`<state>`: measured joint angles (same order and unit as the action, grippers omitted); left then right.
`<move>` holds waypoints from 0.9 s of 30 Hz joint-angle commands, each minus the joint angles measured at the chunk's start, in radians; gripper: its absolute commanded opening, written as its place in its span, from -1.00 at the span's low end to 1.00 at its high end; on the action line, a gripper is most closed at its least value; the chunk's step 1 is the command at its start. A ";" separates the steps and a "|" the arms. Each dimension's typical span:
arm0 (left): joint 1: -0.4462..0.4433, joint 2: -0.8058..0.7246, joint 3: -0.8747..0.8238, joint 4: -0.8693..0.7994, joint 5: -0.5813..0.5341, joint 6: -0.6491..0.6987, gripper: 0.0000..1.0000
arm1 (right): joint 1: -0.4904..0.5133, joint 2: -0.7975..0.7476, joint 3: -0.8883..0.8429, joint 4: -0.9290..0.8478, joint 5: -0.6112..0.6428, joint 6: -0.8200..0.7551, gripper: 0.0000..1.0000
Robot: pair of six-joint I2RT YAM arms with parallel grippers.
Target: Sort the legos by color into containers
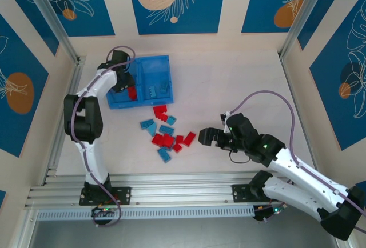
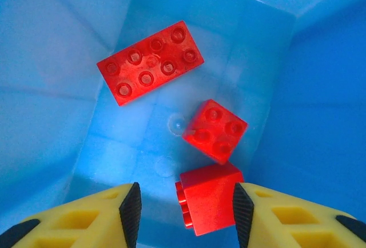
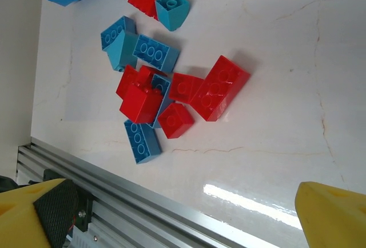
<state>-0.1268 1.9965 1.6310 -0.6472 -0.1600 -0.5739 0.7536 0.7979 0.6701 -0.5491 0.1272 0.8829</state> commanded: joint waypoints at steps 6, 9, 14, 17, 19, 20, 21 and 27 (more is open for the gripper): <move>-0.035 -0.438 -0.188 0.065 0.105 -0.040 -0.11 | 0.017 0.204 0.111 0.100 0.008 -0.044 0.98; -0.112 -0.613 -0.244 0.056 0.109 0.043 -0.12 | 0.034 0.339 0.184 0.110 0.025 -0.097 0.98; -0.243 -0.816 -0.320 -0.002 0.177 0.325 -0.01 | 0.057 0.570 0.320 0.007 0.162 -0.055 0.93; -0.270 -0.908 -0.382 -0.048 0.297 0.504 0.17 | 0.059 0.692 0.388 -0.054 0.182 0.010 0.94; -0.276 -0.954 -0.432 -0.058 0.409 0.612 0.21 | 0.065 0.758 0.425 -0.084 0.187 0.060 0.94; -0.279 -0.977 -0.458 -0.063 0.468 0.658 0.21 | 0.069 0.790 0.436 -0.092 0.189 0.085 0.94; -0.285 -0.995 -0.487 -0.060 0.537 0.708 0.24 | 0.073 0.813 0.444 -0.092 0.195 0.116 0.94; -0.333 -1.009 -0.616 -0.016 0.659 0.797 0.36 | 0.072 0.916 0.463 -0.073 0.163 0.287 0.79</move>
<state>-0.4431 0.9867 1.0386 -0.6704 0.3824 0.1135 0.8192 1.6814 1.0939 -0.5938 0.2848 1.0416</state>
